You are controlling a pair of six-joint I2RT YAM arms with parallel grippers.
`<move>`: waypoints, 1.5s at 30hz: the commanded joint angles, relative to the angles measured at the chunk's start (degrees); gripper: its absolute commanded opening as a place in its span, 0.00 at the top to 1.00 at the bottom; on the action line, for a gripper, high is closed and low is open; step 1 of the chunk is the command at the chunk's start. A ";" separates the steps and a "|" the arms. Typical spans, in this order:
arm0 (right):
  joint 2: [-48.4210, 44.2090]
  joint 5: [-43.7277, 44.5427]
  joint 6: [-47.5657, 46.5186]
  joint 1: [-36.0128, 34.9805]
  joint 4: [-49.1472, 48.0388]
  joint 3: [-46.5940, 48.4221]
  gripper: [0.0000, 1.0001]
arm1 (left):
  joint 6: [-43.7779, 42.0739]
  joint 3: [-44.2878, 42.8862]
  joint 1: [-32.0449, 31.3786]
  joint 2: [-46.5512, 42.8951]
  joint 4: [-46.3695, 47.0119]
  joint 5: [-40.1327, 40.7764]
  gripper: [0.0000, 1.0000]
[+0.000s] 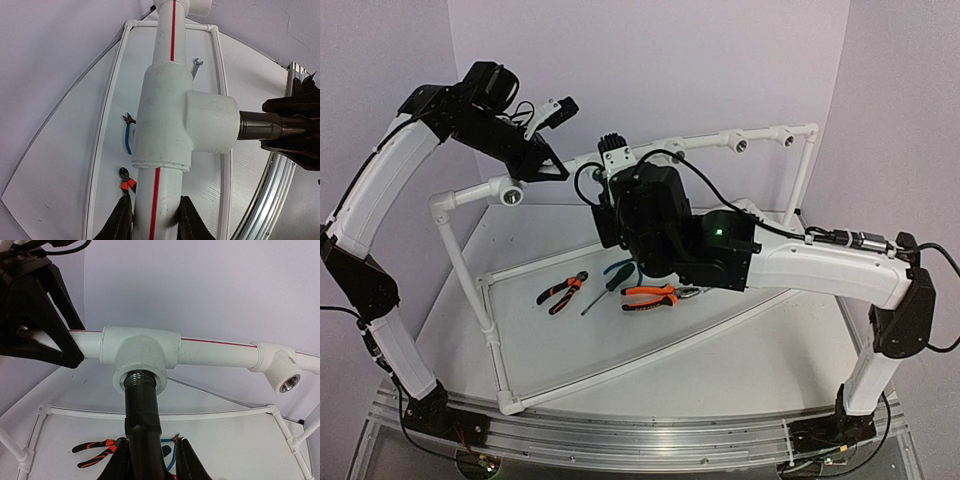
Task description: Install the water faucets
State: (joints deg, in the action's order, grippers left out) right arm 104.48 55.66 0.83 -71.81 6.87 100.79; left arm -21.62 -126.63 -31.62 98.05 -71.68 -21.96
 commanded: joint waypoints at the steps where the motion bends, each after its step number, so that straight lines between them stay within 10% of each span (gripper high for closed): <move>1: 1.08 3.26 2.83 0.43 -2.37 5.85 1.00 | 18.59 1.99 -0.59 0.61 2.57 -3.65 1.00; 9: 4.17 1.28 9.06 0.35 6.22 16.11 1.00 | 17.28 2.43 -2.48 -0.29 2.79 -2.92 1.00; 45: -1.00 -9.35 38.89 5.88 -4.11 6.60 1.00 | 16.13 9.09 -3.19 -3.01 6.31 -2.22 1.00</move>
State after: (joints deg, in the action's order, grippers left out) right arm 105.65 46.87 37.71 -70.20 15.74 106.79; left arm -21.68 -120.09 -31.90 94.62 -64.89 -21.84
